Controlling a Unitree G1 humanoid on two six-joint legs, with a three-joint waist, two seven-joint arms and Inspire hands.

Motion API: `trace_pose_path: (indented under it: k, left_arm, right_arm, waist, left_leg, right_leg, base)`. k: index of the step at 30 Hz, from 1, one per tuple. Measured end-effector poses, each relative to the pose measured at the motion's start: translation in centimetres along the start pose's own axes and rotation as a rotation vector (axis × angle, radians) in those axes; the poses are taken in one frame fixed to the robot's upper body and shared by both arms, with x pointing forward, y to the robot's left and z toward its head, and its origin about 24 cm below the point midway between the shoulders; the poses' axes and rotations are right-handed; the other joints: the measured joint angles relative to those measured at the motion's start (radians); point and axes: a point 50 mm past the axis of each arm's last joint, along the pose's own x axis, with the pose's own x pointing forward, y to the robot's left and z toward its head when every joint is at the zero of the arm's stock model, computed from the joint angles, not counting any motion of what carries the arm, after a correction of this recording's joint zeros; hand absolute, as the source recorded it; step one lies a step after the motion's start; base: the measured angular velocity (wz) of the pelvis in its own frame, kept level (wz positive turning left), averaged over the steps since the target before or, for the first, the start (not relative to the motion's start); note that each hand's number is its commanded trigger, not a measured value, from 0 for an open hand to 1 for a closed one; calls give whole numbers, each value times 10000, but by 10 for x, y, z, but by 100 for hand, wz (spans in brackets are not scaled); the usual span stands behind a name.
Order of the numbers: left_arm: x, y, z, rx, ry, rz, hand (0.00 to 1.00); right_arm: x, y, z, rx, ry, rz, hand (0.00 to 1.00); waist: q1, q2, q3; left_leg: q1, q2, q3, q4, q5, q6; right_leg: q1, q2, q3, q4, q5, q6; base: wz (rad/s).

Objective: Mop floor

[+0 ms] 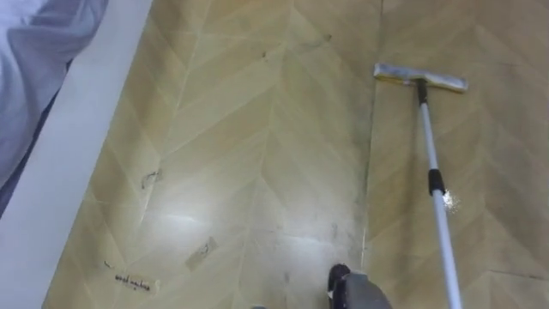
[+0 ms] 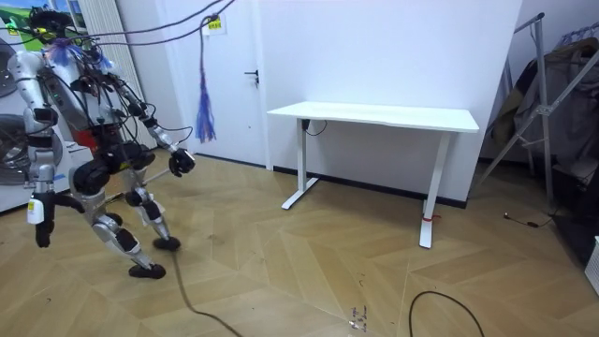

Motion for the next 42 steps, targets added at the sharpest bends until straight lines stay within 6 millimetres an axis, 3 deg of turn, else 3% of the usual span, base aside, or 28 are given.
trace_pose_path:
  k: [1, 2, 3, 4, 5, 6, 8, 9, 10, 11, 12, 13, 15, 17, 18, 19, 21, 22, 24, 26, 27, 29, 32, 34, 38, 42]
  left_arm:
    - [0, 4, 0, -241, 36, 129, 0]
    - [0, 6, 0, -383, 83, 259, 0]
    - [0, 7, 0, -461, 82, 320, 0]
    - [0, 10, 1, -516, 7, 452, 0]
    - [0, 13, 4, -388, -160, 542, 0]
    - [0, 14, 5, -349, -230, 567, 0]
    - [-1, 14, 2, -171, -248, 605, 0]
    - [-1, 13, -3, -42, -137, 550, 0]
    - [-1, 13, -2, 115, -193, 494, 0]
    - [-1, 13, -3, 150, -164, 449, 0]
    - [-1, 14, -7, 193, -13, 386, 0]
    - [0, 13, -3, 202, -131, 316, 0]
    - [0, 12, 7, 196, -332, 237, 0]
    - [0, 11, 17, 349, -712, 247, 0]
    - [0, 9, 23, 331, -908, 241, 0]
    - [1, 8, 25, 173, -967, 243, 0]
    - [1, 7, 24, 306, -902, 251, 0]
    - [2, 6, 20, 504, -780, 292, 0]
    - [2, 5, 14, 578, -559, 293, 0]
    - [3, 6, 1, 789, -170, 398, 0]
    - [3, 5, -4, 827, 22, 424, 0]
    - [2, 3, -22, 919, 637, 467, 0]
    - [2, 5, -33, 673, 1114, 528, 0]
    - [1, 5, -40, 697, 1312, 590, 0]
    - [1, 8, -40, 452, 1346, 864, 0]
    - [0, 5, -43, -266, 1626, 852, 0]
  right_arm:
    - [-7, -6, 26, -23, -556, -157, 100]
    - [-18, -10, 57, -61, -1342, -300, 100]
    - [-24, -12, 73, -70, -1781, -334, 100]
    - [-39, -14, 103, 37, -2744, -310, 100]
    - [-56, -15, 132, 254, -3714, -168, 100]
    - [-63, -15, 144, 297, -4131, -129, 100]
    - [-83, -11, 172, 399, -5244, 157, 100]
    - [-90, -8, 180, 569, -5448, 442, 100]
    - [-89, -8, 178, 635, -5291, 486, 100]
    - [-86, -8, 175, 617, -5192, 483, 100]
    - [-78, -8, 166, 563, -4982, 513, 100]
    - [-68, -10, 153, 598, -4723, 515, 100]
    - [-50, -14, 126, 782, -4118, 516, 100]
    - [-33, -17, 96, 735, -3374, 402, 100]
    - [-25, -20, 79, 623, -2892, 204, 100]
    - [-19, -19, 66, 423, -2503, 7, 100]
    - [-14, -13, 53, 90, -2178, -158, 100]
    - [-12, -6, 48, -97, -2073, -133, 100]
    - [-9, 2, 38, -184, -1857, -67, 100]
    - [-2, 7, 14, -399, -1275, -16, 100]
    - [0, 8, 9, -515, -1159, -64, 100]
    - [1, 9, 2, -1049, -927, -145, 100]
    - [4, 9, -9, -1436, -603, -228, 100]
    - [6, 9, -19, -1750, -335, -245, 100]
    - [7, 19, -32, -2089, 64, -54, 100]
    - [8, 24, -40, -2288, 220, 100, 100]
  waist:
    - [180, -204, 52]
    - [347, -331, 70]
    - [441, -410, 64]
    - [567, -647, 102]
    - [706, -833, 144]
    - [788, -926, 194]
    - [1115, -1082, 240]
    - [1188, -1177, 213]
    - [1205, -1209, 209]
    - [1205, -1208, 205]
    - [1149, -1259, 203]
    - [1003, -1164, 174]
    - [951, -1035, 161]
    - [863, -774, 31]
    - [783, -561, 16]
    - [761, -429, -6]
    - [670, -318, -12]
    - [652, -299, -10]
    - [491, -237, 1]
    - [286, -370, 40]
    - [236, -381, -7]
    - [92, -460, -4]
    - [-87, -601, -36]
    - [-167, -741, -107]
    - [-335, -1008, -108]
    - [-367, -1092, -98]
  left_leg:
    - [-642, 245, 87, 1576, 559, -527]
    - [-1340, 425, 108, 3074, 1582, -745]
    - [-1669, 488, 106, 3646, 2228, -847]
    - [-2335, 498, 102, 4531, 3556, -949]
    - [-2964, 565, 79, 4949, 3731, -906]
    - [-3247, 648, 96, 4963, 3630, -797]
    - [-3664, 834, 116, 3839, 2968, -732]
    - [-3546, 799, 43, 2136, 2681, -747]
    - [-3239, 680, -94, 53, 2688, -766]
    - [-3089, 644, -141, -822, 2717, -753]
    - [-2928, 536, -15, -1128, 2799, -333]
    - [-2763, 410, 35, -1157, 2632, 3]
    - [-2446, 132, 100, -1112, 2302, 298]
    - [-2138, -59, 151, -1114, 1995, 539]
    - [-1896, -141, 158, -1130, 1812, 655]
    - [-1603, -268, 157, -1241, 1675, 747]
    - [-1122, -331, 133, -1685, 1621, 800]
    - [-789, -333, 72, -2072, 1664, 781]
    - [-208, -325, -88, -2639, 1766, 744]
    - [862, -390, -101, -3478, 1874, 686]
    - [1137, -381, -129, -3690, 1903, 636]
    - [2220, -328, -240, -4677, 2085, 468]
    - [3205, -310, -311, -5554, 2284, 360]
    - [3925, -249, -326, -6014, 2305, 291]
    - [4960, -202, -434, -6515, 2348, 178]
    - [5624, -192, -405, -6775, 2369, 142]
  right_leg:
    - [-101, 14, 3, 573, -329, -115]
    - [-158, 43, 31, 1062, -639, -318]
    - [-158, 61, 59, 1221, -785, -390]
    - [-149, 63, 150, 1469, -1051, -452]
    - [-152, 120, 230, 1661, -1266, -463]
    - [-141, 179, 264, 1732, -1355, -455]
    - [133, 246, 271, 1700, -1503, -462]
    - [429, 255, 266, 1497, -1602, -407]
    - [774, 251, 251, 1216, -1726, -273]
    - [934, 245, 247, 1104, -1796, -202]
    - [1240, 100, 227, 871, -1919, -39]
    - [1549, 49, 282, 630, -1979, 143]
    - [1886, -87, 345, 714, -1998, 296]
    - [2117, -245, 362, 888, -1809, 623]
    - [2236, -292, 431, 998, -1641, 847]
    - [2304, -332, 632, 1165, -1427, 926]
    - [2302, -333, 804, 1304, -933, 946]
    - [2296, -214, 870, 919, -893, 931]
    - [2481, -34, 776, -453, -863, 877]
    - [3136, 125, 564, -2346, -57, 747]
    - [3427, 182, 545, -2646, 13, 709]
    - [4692, 356, 406, -3806, 329, 622]
    - [5699, 423, 289, -4706, 511, 552]
    - [6453, 514, 220, -5238, 555, 499]
    - [7530, 604, 33, -5985, 618, 402]
    - [8118, 632, 66, -6162, 620, 399]
  base:
    - [-17]
    - [-23]
    - [-13]
    - [0]
    - [0]
    - [-8]
    - [-17]
    - [0]
    - [9]
    - [18]
    - [30]
    - [36]
    - [36]
    - [27]
    - [11]
    - [0]
    - [-29]
    - [-48]
    - [-14]
    - [18]
    - [-5]
    - [-7]
    - [7]
    - [0]
    - [6]
    - [-7]
